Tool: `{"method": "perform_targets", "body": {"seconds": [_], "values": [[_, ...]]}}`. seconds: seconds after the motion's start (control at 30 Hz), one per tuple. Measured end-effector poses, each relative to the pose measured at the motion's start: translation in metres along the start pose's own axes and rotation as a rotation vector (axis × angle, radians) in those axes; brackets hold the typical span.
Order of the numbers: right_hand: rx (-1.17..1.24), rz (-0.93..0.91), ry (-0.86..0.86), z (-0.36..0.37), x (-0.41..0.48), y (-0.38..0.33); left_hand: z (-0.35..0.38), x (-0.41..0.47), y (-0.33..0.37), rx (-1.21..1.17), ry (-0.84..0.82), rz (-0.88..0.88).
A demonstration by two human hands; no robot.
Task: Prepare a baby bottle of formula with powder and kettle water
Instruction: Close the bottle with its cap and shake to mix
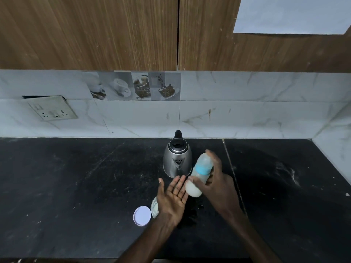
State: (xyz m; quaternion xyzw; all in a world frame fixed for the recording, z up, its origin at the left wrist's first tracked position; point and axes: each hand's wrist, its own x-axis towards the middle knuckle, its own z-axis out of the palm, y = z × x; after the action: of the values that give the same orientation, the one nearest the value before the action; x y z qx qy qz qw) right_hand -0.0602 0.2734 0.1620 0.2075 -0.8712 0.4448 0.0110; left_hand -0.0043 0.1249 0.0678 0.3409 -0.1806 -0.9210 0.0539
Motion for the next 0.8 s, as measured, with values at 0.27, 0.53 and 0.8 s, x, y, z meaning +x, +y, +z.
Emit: {"method": "perform_targets", "body": {"seconds": [0.27,0.53,0.8], "values": [[0.051,0.110,0.022,0.019,-0.010,0.007,0.005,0.005,-0.004,-0.032,-0.015,0.000],[0.027,0.074,-0.013,0.023,-0.006,0.001,0.012,0.010,-0.012,-0.070,-0.037,-0.022],[0.051,0.110,0.088,0.024,-0.011,-0.003,0.024,0.003,-0.018,-0.031,-0.145,-0.023]]}}
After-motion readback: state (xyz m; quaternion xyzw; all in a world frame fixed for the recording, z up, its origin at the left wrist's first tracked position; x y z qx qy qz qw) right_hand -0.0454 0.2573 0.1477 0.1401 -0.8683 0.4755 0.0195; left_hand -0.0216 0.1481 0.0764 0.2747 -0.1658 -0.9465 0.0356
